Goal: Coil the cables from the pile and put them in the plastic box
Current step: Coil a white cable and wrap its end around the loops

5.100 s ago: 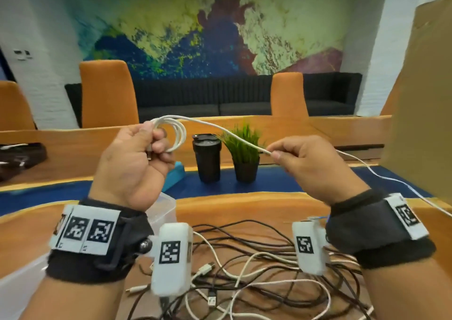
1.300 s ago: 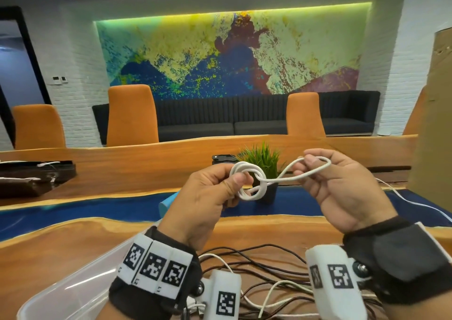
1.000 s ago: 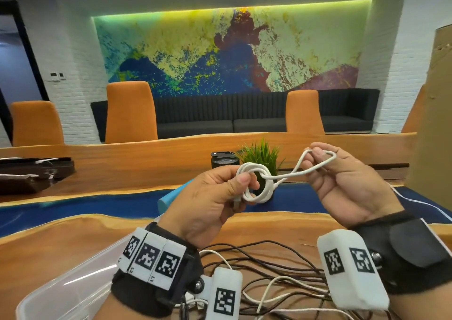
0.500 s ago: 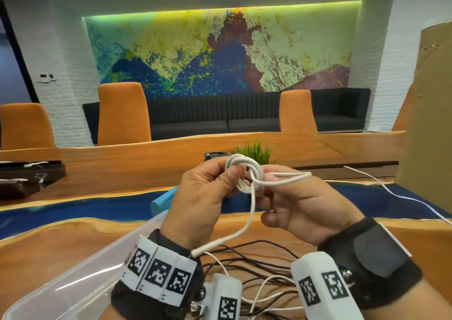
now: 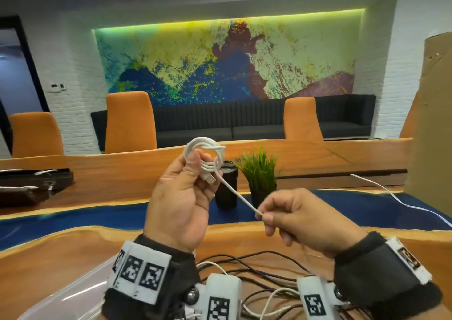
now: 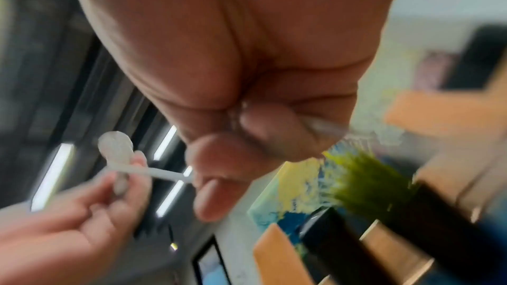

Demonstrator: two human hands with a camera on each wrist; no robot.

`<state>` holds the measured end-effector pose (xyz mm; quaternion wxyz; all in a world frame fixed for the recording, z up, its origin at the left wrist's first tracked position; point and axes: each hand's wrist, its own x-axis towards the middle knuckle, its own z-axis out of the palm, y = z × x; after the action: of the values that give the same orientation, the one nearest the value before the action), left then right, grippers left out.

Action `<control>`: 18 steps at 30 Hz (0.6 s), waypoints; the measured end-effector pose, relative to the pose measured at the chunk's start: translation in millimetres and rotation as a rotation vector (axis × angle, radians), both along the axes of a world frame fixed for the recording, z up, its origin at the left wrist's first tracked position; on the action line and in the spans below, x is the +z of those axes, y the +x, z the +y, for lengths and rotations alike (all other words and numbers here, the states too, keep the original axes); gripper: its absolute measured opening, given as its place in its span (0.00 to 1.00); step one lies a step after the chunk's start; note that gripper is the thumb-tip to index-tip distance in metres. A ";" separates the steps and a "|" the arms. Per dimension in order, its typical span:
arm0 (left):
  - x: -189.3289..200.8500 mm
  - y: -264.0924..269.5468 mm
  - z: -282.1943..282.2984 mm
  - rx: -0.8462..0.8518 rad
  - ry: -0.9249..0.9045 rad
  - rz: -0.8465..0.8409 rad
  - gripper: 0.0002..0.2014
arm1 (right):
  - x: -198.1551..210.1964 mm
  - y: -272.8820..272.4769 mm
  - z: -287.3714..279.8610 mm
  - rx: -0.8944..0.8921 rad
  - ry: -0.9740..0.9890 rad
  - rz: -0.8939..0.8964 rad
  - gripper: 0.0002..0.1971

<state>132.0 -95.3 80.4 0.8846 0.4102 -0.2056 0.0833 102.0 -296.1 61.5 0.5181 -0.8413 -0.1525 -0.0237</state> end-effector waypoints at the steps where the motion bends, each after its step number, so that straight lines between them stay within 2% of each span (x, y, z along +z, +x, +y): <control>1: 2.7 -1.9 1.7 -0.052 -0.030 0.043 0.10 | -2.6 2.8 -0.1 -0.054 -0.128 -0.032 0.06; 3: 3.8 -8.7 -0.9 -0.157 -0.004 0.078 0.12 | -2.9 4.7 -0.3 -0.187 -0.266 -0.130 0.07; 5: 3.7 -15.3 -6.5 -0.237 0.090 0.058 0.13 | -0.2 5.7 -2.9 -0.329 -0.294 -0.248 0.08; 8: 0.7 -16.6 -8.3 -0.191 0.355 -0.062 0.11 | 7.7 4.3 -10.3 -0.482 -0.136 -0.390 0.09; 11: -3.3 -20.2 -10.0 -0.096 0.671 -0.197 0.12 | 21.7 -5.8 -10.2 -0.449 0.161 -0.405 0.07; 13: -5.4 -25.6 -15.9 -0.063 0.820 -0.236 0.12 | 28.3 -14.3 -5.4 -0.380 0.286 -0.371 0.06; 15: -6.5 -27.8 -20.9 -0.032 0.857 -0.246 0.11 | 30.8 -19.8 -1.7 -0.331 0.352 -0.362 0.06; 18: -7.2 -24.2 -21.2 0.022 0.719 -0.206 0.12 | 34.2 -22.8 -4.1 -0.302 0.397 -0.344 0.07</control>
<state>107.8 -116.5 73.2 0.6578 0.6864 -0.3051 0.0558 79.2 -300.3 95.7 0.6294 -0.7205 -0.1036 -0.2721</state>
